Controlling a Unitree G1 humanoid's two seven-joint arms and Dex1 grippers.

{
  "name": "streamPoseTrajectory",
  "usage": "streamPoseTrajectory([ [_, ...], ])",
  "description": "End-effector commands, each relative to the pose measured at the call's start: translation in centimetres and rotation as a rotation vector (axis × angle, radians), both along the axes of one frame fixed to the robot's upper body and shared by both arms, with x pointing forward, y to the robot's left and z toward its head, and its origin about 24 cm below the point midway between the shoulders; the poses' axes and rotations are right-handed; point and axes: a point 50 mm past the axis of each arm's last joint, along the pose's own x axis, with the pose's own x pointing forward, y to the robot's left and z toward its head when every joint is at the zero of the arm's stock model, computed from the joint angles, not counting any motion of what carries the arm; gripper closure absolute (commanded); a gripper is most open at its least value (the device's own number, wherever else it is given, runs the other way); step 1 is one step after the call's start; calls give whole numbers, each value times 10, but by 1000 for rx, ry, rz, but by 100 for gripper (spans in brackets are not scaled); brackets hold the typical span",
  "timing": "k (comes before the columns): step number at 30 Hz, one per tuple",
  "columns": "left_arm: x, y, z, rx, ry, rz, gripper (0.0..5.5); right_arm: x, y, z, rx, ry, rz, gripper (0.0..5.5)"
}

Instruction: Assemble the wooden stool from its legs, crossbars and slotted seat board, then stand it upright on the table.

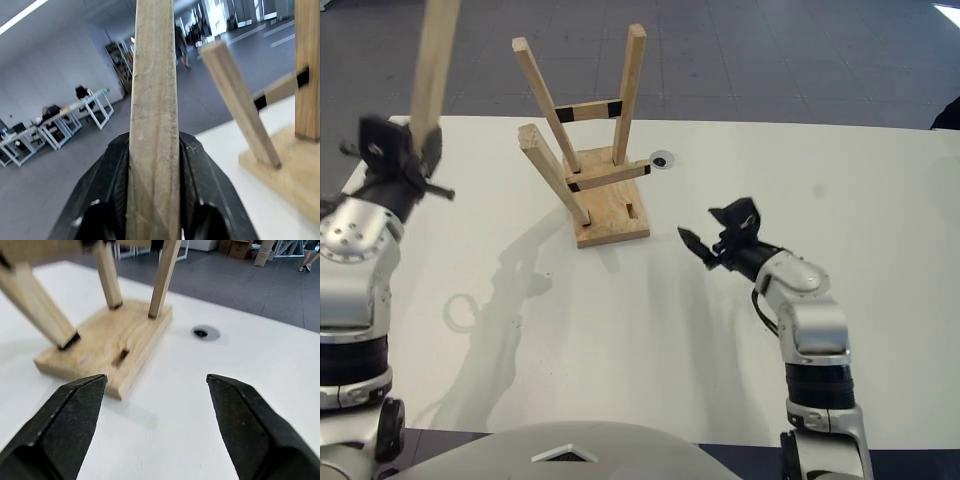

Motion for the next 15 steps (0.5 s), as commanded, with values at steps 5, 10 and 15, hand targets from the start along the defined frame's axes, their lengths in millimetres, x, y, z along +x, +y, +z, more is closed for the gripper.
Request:
streamPoseTrajectory([
  [5,-6,-50,69,-5,-197,-352,444,7,13,113,373,-183,96,126],
  [10,-9,-81,56,-82,-86,-585,444,4,56,145,593,-180,254,45],
  [15,-6,-95,47,-67,-41,-671,444,7,79,157,711,-118,334,45],
])
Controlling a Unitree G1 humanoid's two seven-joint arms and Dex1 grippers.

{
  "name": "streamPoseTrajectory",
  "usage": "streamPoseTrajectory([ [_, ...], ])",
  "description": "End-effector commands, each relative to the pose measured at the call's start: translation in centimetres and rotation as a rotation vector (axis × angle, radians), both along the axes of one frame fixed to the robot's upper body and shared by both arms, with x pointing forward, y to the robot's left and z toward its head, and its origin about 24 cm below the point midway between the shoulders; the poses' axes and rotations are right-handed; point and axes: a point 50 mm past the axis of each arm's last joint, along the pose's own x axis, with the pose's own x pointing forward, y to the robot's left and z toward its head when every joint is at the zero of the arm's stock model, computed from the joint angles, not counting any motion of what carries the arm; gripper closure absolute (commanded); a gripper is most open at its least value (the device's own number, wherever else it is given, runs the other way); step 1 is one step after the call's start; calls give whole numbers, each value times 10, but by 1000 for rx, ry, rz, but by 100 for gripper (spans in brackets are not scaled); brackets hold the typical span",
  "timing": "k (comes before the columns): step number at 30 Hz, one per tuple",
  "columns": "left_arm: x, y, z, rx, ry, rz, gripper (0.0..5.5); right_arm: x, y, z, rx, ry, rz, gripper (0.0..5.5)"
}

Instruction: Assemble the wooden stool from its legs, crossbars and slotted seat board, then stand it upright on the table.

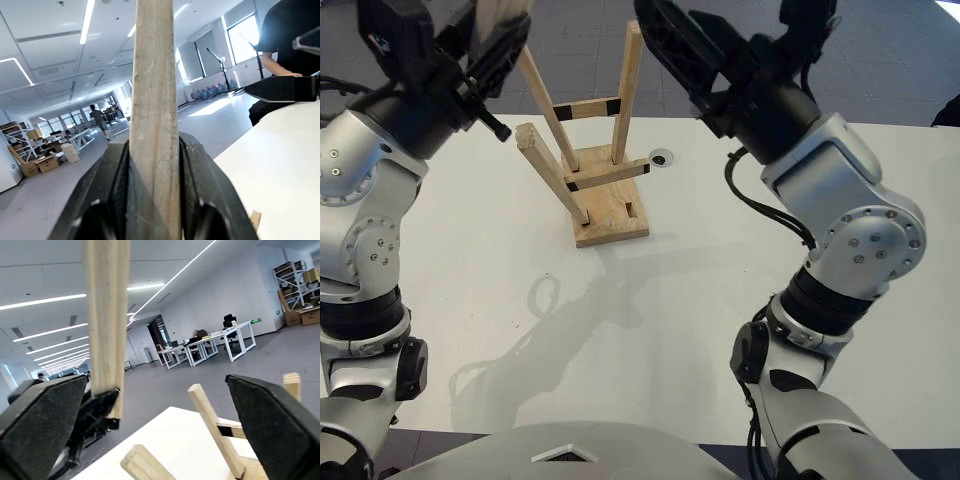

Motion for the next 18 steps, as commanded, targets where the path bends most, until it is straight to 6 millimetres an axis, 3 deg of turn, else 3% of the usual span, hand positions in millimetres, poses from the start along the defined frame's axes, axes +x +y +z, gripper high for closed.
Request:
streamPoseTrajectory([
  [1,0,-13,-2,54,-7,-76,444,2,12,9,51,23,66,45],
  [8,-6,-21,-11,203,-109,-83,444,9,22,22,220,111,140,45],
  [13,-7,-21,-11,253,-195,-73,444,9,21,25,196,107,152,45],
  [18,-9,-23,-7,255,-231,-88,444,6,27,18,77,104,162,146],
])
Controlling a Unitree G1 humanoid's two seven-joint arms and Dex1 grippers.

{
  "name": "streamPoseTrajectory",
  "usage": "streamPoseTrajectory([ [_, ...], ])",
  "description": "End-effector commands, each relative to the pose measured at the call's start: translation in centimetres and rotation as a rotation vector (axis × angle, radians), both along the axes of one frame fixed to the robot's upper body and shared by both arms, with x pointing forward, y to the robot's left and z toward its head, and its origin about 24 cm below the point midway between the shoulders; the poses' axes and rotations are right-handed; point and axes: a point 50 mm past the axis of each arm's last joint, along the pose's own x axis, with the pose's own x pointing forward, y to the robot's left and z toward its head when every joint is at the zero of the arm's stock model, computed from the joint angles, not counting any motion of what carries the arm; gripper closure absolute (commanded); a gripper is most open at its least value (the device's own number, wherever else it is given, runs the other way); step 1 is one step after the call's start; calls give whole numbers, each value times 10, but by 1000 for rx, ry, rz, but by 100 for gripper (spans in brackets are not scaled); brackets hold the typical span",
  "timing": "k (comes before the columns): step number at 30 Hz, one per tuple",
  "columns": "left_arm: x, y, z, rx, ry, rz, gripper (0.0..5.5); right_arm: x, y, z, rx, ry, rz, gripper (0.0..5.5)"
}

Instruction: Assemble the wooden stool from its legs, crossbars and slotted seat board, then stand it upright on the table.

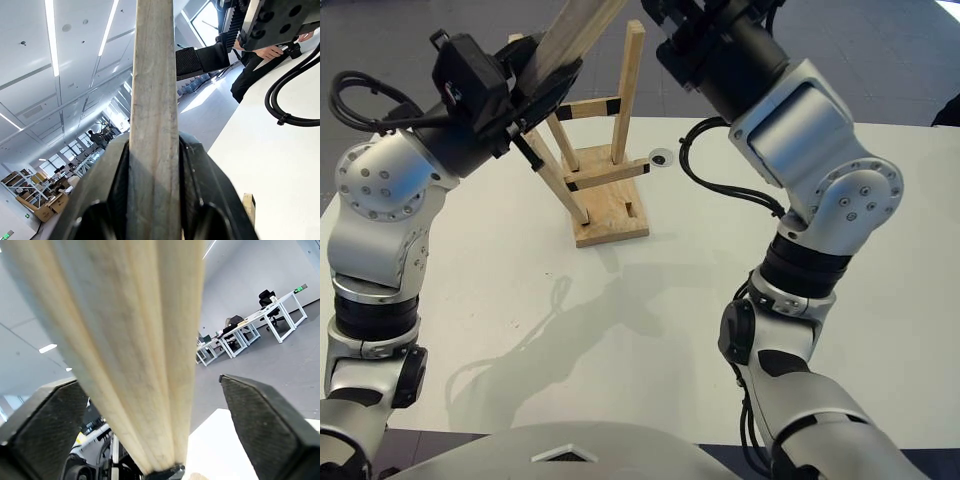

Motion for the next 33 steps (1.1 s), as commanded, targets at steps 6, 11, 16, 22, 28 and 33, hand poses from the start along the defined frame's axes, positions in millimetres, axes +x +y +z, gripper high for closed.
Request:
streamPoseTrajectory([
  [6,-2,0,-2,17,-2,-16,444,-5,8,-3,-68,-33,41,250],
  [11,-1,6,-4,-7,27,-3,444,-9,7,-4,-67,-49,51,334],
  [16,0,10,-6,-15,45,2,444,-10,2,-5,-76,-56,41,340],
  [22,-4,3,-1,-13,1,-40,444,-10,2,-5,-81,-63,31,342],
  [28,-7,1,5,-19,-64,-68,340,-11,2,-2,-48,-67,42,344],
  [33,-12,15,14,9,-113,-52,305,-7,-7,-2,-62,-62,-14,344],
])
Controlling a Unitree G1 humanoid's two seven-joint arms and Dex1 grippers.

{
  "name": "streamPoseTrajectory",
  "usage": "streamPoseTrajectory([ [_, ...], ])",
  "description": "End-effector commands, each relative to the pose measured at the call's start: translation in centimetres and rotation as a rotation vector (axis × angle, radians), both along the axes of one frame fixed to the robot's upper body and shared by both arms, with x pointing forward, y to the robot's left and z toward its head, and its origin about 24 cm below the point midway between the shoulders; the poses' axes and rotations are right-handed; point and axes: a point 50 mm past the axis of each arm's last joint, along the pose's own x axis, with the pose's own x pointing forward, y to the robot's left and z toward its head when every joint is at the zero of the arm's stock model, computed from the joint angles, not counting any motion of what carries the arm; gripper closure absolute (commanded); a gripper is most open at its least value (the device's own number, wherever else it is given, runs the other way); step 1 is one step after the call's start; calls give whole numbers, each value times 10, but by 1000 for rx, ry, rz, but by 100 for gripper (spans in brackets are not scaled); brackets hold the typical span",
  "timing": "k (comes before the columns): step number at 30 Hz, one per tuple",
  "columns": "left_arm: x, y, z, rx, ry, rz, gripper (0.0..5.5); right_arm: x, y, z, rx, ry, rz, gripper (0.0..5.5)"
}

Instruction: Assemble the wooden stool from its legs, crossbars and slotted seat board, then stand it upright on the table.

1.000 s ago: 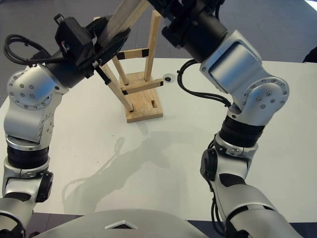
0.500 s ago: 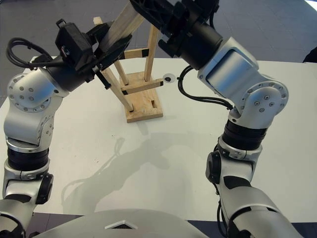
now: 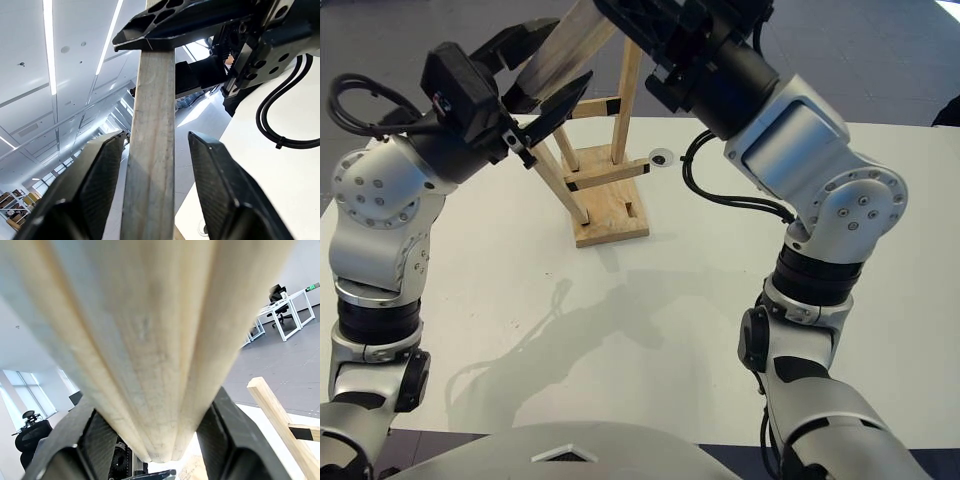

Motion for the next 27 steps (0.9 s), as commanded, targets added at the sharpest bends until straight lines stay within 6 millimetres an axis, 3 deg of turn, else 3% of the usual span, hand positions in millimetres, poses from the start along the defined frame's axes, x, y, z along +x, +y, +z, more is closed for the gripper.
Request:
streamPoseTrajectory([
  [1,-5,19,15,33,-70,30,305,5,-17,4,1,-8,-74,344],
  [9,-8,26,6,127,-58,29,305,22,-73,7,-64,-35,-321,346],
  [12,-11,17,-2,129,-27,-14,305,31,-102,-9,-266,-81,-468,346],
  [15,-17,7,-19,177,22,-70,305,38,-114,-35,-465,-138,-487,346],
  [18,-25,0,-36,204,79,-117,305,42,-110,-76,-654,-218,-428,347],
  [22,-30,2,-62,210,155,-120,305,34,-87,-123,-778,-348,-262,347],
  [27,-33,11,-93,220,225,-72,305,25,-63,-160,-808,-428,-153,347],
])
